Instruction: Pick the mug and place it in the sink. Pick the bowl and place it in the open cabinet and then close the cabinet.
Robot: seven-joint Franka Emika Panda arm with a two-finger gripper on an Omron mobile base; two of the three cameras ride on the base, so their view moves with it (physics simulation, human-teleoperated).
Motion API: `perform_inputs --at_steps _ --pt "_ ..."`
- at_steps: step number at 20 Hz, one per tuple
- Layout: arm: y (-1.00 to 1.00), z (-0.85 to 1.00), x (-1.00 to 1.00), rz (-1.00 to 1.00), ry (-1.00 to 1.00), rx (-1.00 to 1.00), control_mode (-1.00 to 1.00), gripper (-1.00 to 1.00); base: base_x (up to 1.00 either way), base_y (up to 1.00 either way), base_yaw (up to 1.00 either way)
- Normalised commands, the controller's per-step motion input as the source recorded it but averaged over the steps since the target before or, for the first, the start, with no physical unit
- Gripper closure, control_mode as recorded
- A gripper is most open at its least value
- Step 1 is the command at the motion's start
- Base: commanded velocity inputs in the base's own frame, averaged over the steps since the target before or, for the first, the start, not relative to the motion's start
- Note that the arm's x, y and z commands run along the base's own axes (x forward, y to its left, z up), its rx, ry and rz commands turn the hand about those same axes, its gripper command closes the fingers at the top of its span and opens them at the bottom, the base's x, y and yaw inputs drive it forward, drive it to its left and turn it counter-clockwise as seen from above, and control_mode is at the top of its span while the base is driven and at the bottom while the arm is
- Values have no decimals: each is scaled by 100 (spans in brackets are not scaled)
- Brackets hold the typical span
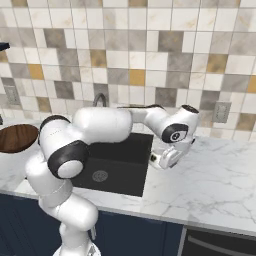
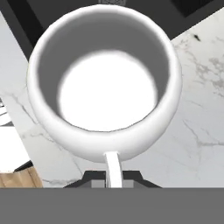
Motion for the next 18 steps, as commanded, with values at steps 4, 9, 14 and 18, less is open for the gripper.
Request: perform_inputs --at_steps 4,9,14,18 --pt "73 23 -19 0 -24 -18 -100 100 0 0 0" --pt "86 25 -18 0 -25 -12 -100 100 0 0 0" --pt "87 14 1 3 -5 -2 -100 100 0 0 0" --pt "55 1 15 9 2 0 -100 100 0 0 0"
